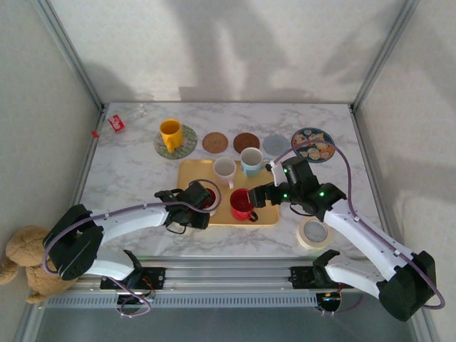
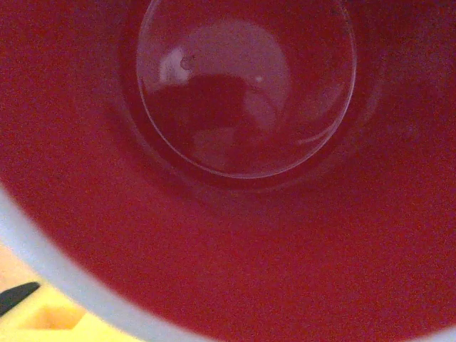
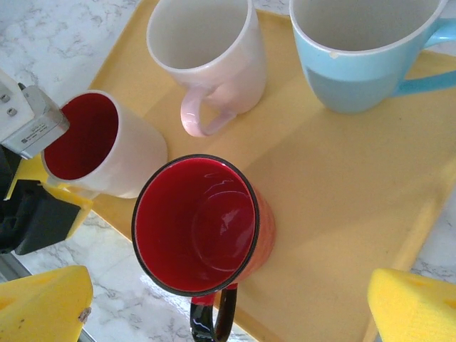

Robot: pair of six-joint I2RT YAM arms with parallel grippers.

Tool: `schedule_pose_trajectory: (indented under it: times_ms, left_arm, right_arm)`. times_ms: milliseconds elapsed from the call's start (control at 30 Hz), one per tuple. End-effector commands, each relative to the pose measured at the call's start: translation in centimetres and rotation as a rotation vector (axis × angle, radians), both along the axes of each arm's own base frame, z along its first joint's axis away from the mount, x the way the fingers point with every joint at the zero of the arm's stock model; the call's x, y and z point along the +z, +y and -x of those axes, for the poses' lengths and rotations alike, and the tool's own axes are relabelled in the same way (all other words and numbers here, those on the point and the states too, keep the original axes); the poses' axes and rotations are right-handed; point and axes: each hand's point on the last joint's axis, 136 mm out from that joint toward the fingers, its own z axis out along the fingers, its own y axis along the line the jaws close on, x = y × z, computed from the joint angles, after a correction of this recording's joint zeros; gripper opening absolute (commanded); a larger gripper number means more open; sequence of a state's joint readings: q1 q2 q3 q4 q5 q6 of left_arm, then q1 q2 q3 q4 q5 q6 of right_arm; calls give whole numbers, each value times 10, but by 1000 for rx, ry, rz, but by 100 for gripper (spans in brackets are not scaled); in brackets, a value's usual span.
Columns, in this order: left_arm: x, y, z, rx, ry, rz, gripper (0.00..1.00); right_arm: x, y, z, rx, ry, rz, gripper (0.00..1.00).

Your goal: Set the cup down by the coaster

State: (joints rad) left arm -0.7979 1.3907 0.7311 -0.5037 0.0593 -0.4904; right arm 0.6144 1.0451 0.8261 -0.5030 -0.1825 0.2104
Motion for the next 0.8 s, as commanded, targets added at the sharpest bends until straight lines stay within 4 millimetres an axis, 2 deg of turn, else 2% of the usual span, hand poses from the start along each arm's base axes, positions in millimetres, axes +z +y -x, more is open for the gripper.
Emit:
schedule_pose_trajectory:
  times_ms: [0, 600, 767]
  left_arm:
    - [1, -3, -6, -20, -24, -23, 46]
    - [1, -5, -16, -41, -53, -53, 33]
    - [-2, -5, -16, -44, -46, -59, 33]
  right_arm:
    - [0, 4, -3, -5, -7, -8, 99]
    - [2, 7, -6, -8, -3, -13, 99]
    - [0, 8, -7, -7, 5, -15, 99]
